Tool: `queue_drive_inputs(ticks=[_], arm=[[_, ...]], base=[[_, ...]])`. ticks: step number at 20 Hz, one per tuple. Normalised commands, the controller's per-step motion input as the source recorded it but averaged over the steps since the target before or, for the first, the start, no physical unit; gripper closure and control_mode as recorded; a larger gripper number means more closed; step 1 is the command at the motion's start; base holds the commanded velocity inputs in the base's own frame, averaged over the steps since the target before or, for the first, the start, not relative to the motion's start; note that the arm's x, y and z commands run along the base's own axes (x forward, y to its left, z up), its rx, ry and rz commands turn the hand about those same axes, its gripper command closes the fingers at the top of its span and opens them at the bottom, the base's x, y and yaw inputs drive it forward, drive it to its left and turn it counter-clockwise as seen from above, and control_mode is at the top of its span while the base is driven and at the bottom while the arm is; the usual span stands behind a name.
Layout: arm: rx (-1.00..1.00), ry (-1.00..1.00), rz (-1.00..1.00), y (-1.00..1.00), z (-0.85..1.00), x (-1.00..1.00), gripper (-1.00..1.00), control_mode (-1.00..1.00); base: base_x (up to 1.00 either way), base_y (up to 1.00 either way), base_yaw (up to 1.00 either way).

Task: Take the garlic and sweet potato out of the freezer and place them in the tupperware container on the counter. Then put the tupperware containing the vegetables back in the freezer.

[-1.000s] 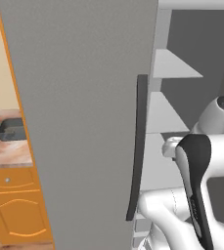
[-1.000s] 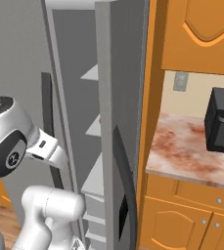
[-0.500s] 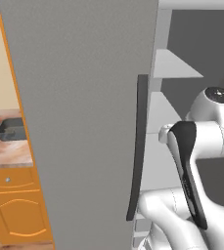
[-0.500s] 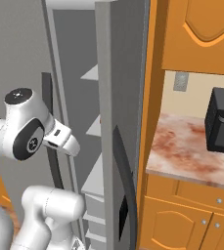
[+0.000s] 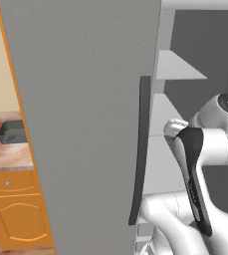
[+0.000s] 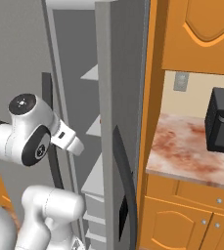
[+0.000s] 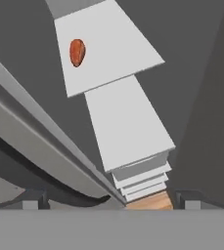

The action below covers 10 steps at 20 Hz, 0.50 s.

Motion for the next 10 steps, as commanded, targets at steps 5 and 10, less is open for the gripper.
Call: queue_drive_inputs(ticks=[5, 10], arm=[[0.19, -0.23, -0.04, -0.24, 0.0, 0.28, -1.0, -1.0], [0.07, -0.12, 0.0, -0.04, 0.0, 0.74, -1.0, -1.0]], base=[[0.0, 0.0, 0.0], [0.0, 0.0, 0.0]])
